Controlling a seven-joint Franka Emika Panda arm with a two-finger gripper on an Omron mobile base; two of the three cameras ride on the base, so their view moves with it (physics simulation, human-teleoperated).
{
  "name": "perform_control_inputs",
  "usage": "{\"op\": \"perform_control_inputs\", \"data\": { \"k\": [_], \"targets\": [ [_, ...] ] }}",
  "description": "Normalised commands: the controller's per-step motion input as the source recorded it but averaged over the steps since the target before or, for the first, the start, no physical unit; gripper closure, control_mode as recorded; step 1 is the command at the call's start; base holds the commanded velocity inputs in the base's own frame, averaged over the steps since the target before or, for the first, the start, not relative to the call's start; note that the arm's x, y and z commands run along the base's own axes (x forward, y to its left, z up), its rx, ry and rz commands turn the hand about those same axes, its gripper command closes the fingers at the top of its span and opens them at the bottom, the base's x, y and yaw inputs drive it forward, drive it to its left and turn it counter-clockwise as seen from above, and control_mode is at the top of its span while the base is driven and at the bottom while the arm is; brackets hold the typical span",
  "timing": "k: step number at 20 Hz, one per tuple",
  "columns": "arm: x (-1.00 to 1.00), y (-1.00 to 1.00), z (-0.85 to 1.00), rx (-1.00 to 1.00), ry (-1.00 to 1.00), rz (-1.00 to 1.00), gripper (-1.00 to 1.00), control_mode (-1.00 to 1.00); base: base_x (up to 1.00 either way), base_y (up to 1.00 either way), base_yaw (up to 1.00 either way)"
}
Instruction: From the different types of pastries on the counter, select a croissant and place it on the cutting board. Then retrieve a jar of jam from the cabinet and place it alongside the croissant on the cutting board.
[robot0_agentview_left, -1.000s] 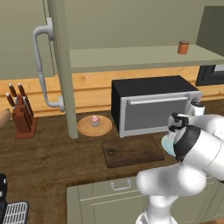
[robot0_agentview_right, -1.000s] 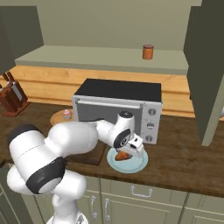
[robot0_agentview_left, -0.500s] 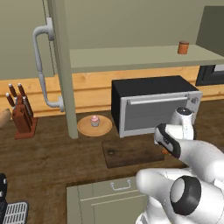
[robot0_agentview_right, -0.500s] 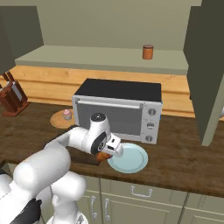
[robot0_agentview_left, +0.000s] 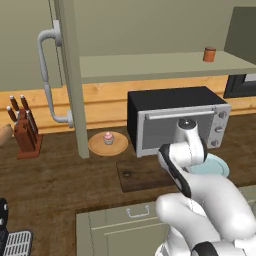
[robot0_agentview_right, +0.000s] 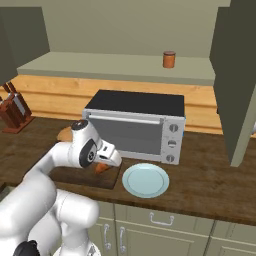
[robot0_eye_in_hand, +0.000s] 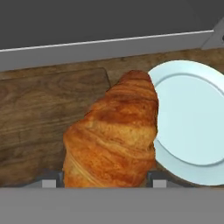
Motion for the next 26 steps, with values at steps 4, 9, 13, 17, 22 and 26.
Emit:
{"op": "perform_control_inputs", "data": {
  "k": [4, 9, 13, 17, 22, 26],
  "targets": [
    [0.17, 0.36, 0.25, 0.0, 0.01, 0.0, 1.0, -1.0, 0.0, 0.0, 0.0],
    [0.0, 0.4, -0.35, -0.02, 0.02, 0.0, 1.0, -1.0, 0.0, 0.0, 0.0],
    [0.03, 0.1, -0.55, 0.16, 0.05, 0.0, 1.0, -1.0, 0.0, 0.0, 0.0],
    [0.12, 0.0, -0.49, 0.23, 0.02, 0.0, 1.0, -1.0, 0.0, 0.0, 0.0],
    [0.07, 0.03, 0.0, -0.01, 0.0, 0.0, 1.0, -1.0, 0.0, 0.0, 0.0],
    [0.01, 0.15, 0.0, -0.02, -0.01, 0.0, -1.0, -1.0, 0.0, 0.0, 0.0]
  ]
}}
